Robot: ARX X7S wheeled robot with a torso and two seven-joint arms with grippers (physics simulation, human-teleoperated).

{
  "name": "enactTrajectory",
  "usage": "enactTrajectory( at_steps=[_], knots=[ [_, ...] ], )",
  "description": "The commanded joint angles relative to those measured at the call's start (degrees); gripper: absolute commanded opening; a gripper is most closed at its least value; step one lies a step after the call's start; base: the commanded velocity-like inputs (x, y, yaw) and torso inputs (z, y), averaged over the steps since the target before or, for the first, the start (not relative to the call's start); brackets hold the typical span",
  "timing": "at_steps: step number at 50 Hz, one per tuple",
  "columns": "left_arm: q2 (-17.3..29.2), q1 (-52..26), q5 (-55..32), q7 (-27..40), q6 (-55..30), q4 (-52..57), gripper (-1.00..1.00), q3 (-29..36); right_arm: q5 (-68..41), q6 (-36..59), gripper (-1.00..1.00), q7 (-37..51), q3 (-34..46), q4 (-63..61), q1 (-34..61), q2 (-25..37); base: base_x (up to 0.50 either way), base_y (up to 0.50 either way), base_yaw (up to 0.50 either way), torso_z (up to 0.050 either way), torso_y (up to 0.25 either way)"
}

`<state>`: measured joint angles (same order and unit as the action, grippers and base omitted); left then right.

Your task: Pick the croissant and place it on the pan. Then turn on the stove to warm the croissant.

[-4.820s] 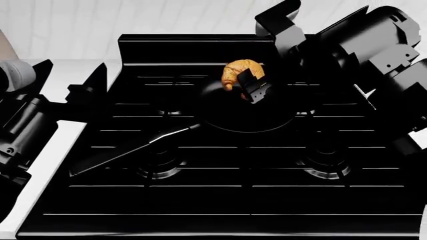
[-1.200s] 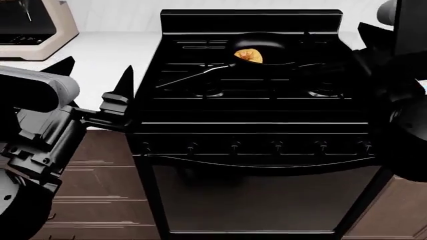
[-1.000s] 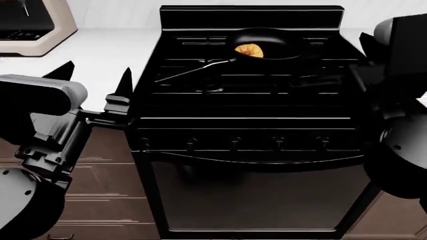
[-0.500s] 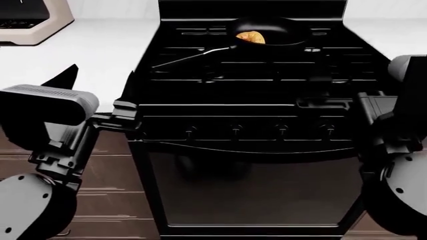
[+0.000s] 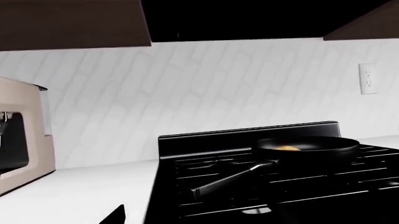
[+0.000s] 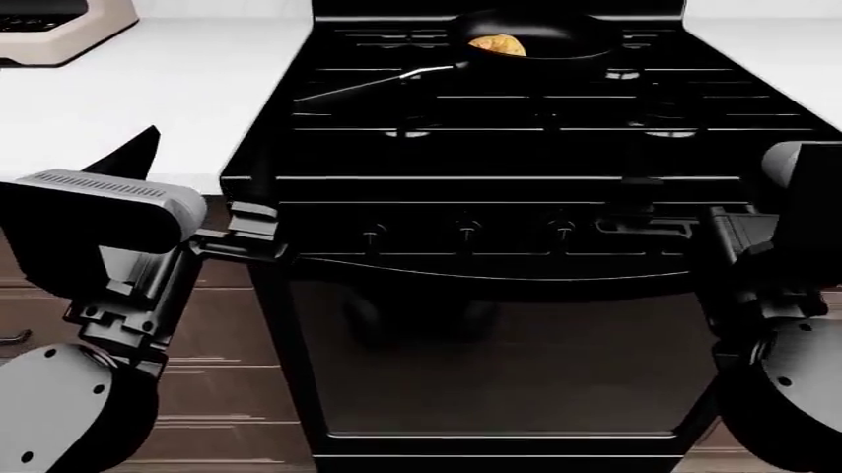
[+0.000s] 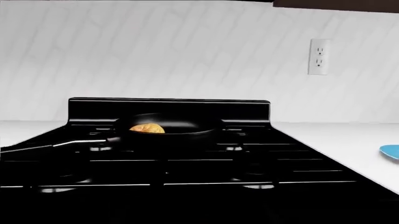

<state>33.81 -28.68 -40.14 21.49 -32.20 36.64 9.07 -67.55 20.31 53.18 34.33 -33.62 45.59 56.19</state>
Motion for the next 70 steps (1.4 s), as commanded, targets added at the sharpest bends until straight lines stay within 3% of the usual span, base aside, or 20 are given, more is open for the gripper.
enactTrajectory(
  at_steps=[1,56,70],
  knots=[
    [-0.28,-0.27,0.15,0.3,-0.19,0.24,1.0,0.67,-0.01,-0.34,1.0,-2.67,0.81,1.73,-2.57,1.37,0.0,0.0,0.0,-0.05,0.0],
    [-1.2,-0.4,0.73,-0.55,1.98,-1.53,1.0,1.86,0.19,-3.45,1.0,-3.08,-0.03,3.85,-7.04,1.82,0.0,0.0,0.0,-0.05,0.0],
    [-1.59,1.17,0.04,-1.5,3.87,-1.86,1.0,1.38,0.95,-2.95,1.0,-3.4,0.45,4.46,-7.27,1.74,0.0,0.0,0.0,-0.002,0.0]
  ],
)
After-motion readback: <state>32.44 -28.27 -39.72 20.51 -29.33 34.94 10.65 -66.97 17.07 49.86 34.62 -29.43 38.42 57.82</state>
